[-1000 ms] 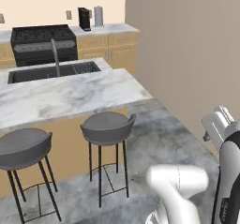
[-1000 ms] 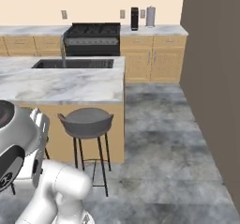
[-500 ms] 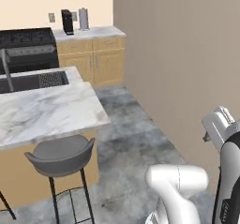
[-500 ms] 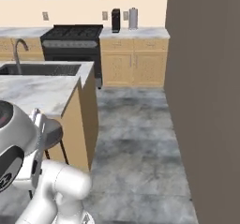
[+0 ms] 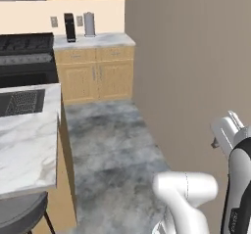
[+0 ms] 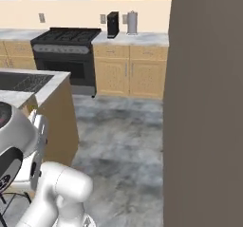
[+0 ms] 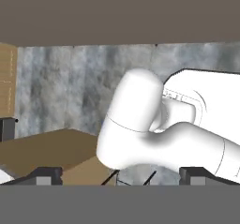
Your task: Place the steak on the counter behind the older steak on the same shelf of the fridge to maintain FIFO order. Close the fridge door when finished.
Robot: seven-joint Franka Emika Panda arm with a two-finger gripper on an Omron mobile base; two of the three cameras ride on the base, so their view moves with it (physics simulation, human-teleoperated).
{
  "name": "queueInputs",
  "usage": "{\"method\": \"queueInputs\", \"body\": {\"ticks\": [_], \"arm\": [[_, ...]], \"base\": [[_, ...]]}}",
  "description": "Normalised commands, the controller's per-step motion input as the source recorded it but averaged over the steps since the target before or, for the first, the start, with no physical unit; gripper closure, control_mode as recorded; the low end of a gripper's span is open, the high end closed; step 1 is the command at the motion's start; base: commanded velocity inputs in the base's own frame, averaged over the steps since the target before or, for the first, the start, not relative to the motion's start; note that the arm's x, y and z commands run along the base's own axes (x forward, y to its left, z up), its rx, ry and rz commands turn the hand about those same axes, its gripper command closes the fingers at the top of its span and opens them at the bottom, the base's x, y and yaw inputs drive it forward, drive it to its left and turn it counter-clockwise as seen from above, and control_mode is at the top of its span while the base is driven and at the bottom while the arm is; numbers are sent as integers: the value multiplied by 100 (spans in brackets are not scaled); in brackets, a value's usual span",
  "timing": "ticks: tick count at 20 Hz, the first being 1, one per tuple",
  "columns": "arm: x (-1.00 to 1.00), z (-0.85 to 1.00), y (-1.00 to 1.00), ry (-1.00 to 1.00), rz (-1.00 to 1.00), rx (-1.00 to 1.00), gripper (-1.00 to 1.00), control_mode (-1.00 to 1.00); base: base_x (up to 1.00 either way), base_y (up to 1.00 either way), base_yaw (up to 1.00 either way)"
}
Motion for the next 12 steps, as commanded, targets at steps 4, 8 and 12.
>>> {"method": "queueInputs", "body": {"ticks": [4,8,12], "arm": [[0,0,0,0,0,0,-100,100],[0,0,0,0,0,0,-100,100],[0,0,0,0,0,0,-100,100]], "base": [[100,-77,34],[100,-60,41],[100,-46,45]]}}
